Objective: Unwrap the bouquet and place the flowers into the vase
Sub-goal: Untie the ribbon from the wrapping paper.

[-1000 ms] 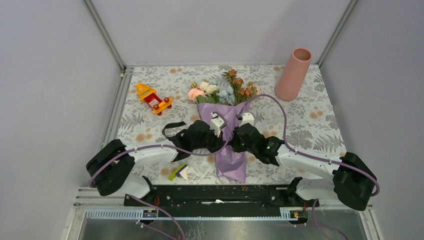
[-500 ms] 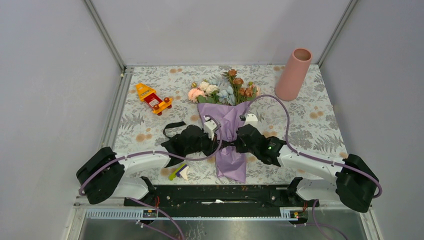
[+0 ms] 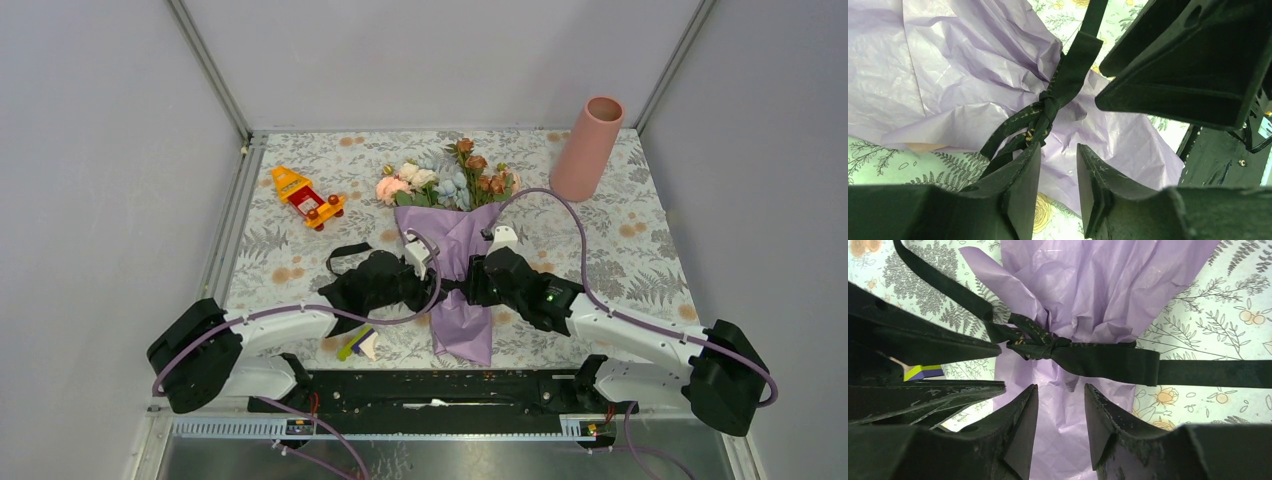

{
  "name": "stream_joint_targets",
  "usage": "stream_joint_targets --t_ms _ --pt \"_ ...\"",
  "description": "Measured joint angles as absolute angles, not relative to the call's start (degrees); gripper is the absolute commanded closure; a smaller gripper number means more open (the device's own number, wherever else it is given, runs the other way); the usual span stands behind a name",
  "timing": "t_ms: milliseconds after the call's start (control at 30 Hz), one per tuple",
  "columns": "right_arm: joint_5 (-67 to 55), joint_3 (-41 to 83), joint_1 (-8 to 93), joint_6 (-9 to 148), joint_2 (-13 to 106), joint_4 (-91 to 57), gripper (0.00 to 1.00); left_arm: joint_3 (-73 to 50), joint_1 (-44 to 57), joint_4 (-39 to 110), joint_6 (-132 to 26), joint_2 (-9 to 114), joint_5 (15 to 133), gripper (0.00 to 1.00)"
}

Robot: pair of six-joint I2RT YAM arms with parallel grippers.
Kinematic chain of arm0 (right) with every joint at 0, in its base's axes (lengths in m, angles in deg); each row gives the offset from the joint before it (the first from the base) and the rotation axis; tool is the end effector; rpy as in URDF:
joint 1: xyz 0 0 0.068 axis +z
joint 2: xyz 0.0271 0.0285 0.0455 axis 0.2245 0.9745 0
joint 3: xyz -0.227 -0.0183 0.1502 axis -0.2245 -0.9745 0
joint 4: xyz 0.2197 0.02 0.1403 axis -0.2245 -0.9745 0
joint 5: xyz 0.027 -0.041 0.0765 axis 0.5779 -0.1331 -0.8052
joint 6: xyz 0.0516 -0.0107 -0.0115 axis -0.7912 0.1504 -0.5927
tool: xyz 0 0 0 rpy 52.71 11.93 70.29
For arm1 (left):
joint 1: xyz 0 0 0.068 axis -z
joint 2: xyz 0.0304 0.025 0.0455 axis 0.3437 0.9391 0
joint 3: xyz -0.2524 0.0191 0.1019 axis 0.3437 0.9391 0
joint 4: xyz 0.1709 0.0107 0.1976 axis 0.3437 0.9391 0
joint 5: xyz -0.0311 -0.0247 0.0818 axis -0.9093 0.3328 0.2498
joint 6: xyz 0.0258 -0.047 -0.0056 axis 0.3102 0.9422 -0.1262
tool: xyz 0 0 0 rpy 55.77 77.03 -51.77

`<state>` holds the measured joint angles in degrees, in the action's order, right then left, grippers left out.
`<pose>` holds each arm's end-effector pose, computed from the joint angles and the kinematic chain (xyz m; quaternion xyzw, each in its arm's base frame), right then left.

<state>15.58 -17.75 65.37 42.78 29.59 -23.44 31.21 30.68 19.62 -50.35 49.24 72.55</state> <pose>0.1533 0.1851 0.2309 -0.0877 0.8756 0.2382 0.4109 0.1585 -0.2039 0.1974 0.3070 0.7812 -0.3513 0.4149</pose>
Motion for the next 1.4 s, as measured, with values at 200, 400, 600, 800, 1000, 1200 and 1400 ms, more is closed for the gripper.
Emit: stream_joint_targets --t_ms 200,400,600,800,1000,1200,1400 --pt "13.7 -17.2 65.4 42.7 30.5 -23.1 0.53 27.7 30.7 21.5 -54.6 52.1 75.0 0.51" --pt "12.6 -17.2 65.4 42.7 30.8 -22.7 0.53 27.5 30.7 22.0 -58.2 52.9 78.5 0.50" --pt "12.6 -17.2 65.4 42.7 30.8 -22.2 0.52 27.5 30.7 23.1 -60.6 53.8 80.6 0.46" --pt "12.5 -17.1 65.4 42.5 32.0 -22.1 0.52 26.9 30.7 23.2 -61.9 55.3 80.8 0.46" --pt "11.6 -16.9 65.4 42.4 32.8 -22.1 0.51 25.3 30.7 23.2 -62.7 57.0 80.8 0.51" --pt "11.6 -15.9 65.4 42.1 34.2 -22.1 0.51 24.8 30.7 23.1 -63.2 57.9 80.1 0.71" --pt "13.2 -13.2 65.4 42.1 37.4 -23.5 0.50 24.8 30.7 23.1 -63.1 58.7 79.2 0.92"
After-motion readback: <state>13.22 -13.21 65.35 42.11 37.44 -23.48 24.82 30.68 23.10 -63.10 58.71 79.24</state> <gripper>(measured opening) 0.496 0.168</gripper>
